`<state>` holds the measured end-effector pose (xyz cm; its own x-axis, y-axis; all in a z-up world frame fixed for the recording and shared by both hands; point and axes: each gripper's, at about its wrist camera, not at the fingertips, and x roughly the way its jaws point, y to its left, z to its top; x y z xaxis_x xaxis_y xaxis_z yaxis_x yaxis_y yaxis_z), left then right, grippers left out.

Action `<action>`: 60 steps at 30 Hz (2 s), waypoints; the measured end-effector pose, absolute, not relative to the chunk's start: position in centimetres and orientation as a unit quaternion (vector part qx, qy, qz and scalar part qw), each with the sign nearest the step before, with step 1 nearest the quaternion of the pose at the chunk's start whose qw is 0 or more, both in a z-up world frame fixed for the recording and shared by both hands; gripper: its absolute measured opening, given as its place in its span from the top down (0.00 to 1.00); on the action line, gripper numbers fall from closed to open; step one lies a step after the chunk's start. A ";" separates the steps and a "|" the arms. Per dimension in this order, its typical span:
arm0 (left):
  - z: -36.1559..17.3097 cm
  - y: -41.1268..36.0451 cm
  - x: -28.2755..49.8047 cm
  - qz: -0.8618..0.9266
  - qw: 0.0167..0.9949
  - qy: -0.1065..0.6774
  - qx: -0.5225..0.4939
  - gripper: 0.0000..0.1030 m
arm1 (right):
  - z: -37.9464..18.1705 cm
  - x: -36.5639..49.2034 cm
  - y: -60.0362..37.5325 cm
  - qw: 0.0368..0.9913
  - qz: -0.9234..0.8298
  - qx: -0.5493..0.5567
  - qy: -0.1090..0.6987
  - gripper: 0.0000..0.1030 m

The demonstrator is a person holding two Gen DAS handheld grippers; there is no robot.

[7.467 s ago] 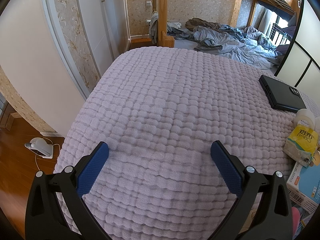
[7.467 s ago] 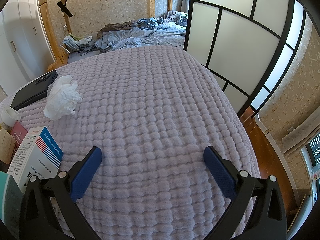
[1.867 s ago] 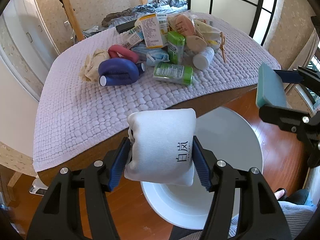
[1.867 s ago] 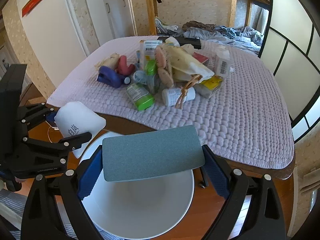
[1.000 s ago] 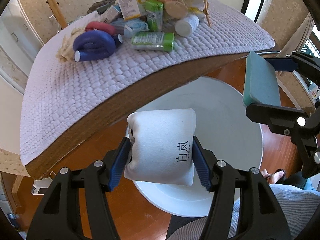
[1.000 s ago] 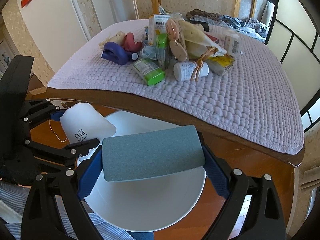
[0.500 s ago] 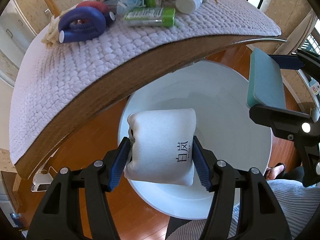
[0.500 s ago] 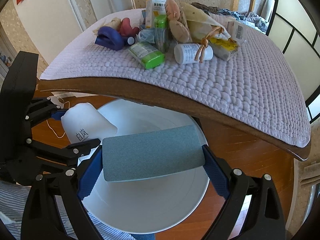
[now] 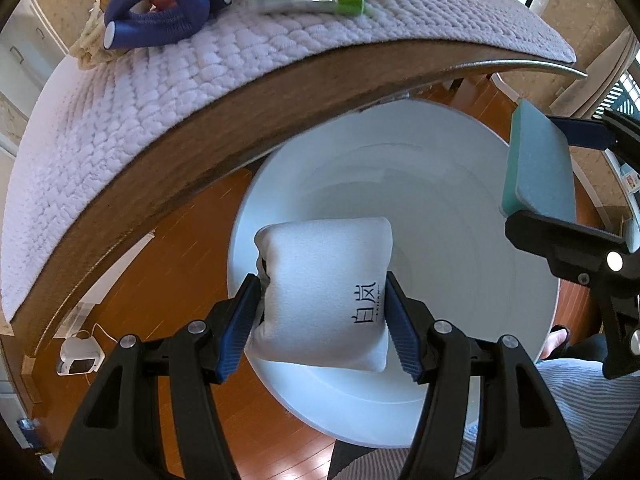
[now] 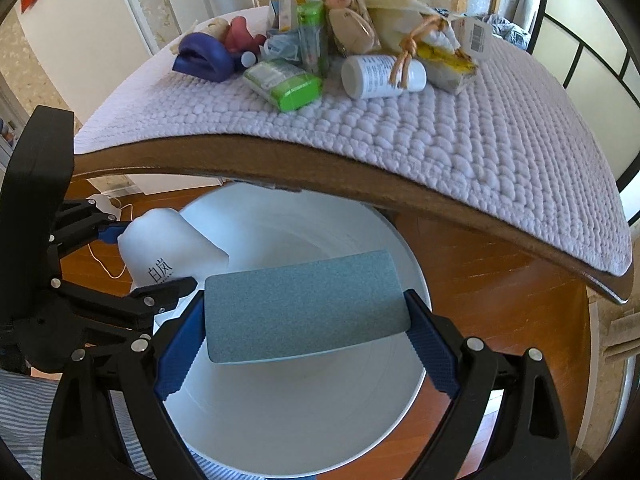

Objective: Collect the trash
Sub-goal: 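Carry the white packet and teal sponge with both tools over the white bin, then open both tools to drop the packet and sponge into the bin, then move both tools back over the items on the bed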

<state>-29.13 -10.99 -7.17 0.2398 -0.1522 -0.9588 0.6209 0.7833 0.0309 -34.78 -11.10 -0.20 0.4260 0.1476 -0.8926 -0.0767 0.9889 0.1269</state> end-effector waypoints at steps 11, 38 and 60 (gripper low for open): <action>-8.7 -12.0 -28.8 -0.258 0.753 0.567 0.213 0.39 | -2.8 -36.1 -11.4 0.840 0.056 0.049 0.537 0.11; -0.1 -9.8 -29.0 -0.272 0.836 0.454 0.147 0.06 | 3.7 -37.7 -17.7 0.898 0.016 0.095 0.430 0.05; 2.3 -6.5 -17.4 -0.216 0.874 0.435 0.034 0.01 | 8.3 -22.7 -24.4 0.909 -0.048 0.144 0.388 0.05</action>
